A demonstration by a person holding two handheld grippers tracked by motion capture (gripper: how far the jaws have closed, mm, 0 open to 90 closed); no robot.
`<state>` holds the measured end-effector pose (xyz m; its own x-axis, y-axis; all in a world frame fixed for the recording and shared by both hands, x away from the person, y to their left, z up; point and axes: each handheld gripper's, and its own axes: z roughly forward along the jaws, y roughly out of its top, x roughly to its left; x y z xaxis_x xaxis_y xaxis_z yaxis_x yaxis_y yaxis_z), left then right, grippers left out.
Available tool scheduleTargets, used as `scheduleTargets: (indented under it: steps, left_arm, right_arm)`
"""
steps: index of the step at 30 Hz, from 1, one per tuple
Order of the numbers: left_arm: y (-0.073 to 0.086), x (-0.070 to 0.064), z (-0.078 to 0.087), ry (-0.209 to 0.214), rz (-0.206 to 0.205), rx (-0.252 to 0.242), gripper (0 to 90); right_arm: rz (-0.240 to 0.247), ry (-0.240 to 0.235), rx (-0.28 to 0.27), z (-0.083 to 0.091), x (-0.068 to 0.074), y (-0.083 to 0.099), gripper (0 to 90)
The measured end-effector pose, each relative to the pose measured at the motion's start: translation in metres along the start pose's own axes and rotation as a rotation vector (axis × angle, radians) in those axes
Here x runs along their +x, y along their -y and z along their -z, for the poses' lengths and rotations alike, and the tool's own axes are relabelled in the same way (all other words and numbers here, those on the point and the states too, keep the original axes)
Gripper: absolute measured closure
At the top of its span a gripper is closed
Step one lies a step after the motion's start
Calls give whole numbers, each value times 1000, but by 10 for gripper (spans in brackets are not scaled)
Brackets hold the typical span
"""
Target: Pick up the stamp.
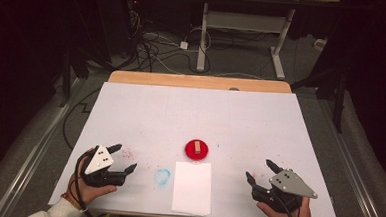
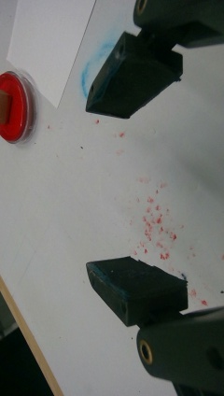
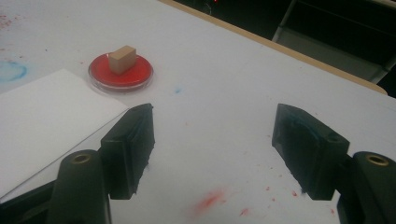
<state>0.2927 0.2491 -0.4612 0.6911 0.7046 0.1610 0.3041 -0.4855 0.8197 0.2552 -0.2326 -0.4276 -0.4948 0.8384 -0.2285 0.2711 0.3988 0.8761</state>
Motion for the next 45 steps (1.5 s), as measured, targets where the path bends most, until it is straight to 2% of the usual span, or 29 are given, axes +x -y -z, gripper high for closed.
scheduleTargets:
  steps: [4,7,17,19,29,37,45]
  left_arm:
    - [1,2,-5,6,8,8,198]
    - [2,1,-7,5,-5,25,198]
    - [7,0,-4,5,1,34,187]
    - [7,-1,-3,2,-6,38,187]
    - [15,-1,2,-1,11,54,181]
    - [16,-2,5,-14,2,62,184]
    - [17,-2,2,-9,-1,74,184]
  right_arm:
    - [-2,-6,9,0,0,-1,308]
    - [3,-10,6,-3,1,-5,308]
    - [29,-23,-18,-9,4,-21,308]
    - [38,-25,-23,-11,6,-26,310]
    - [53,-95,-23,-33,18,-54,314]
    - [69,-114,-22,-44,28,-63,311]
    - [82,-117,-14,-53,37,-69,311]
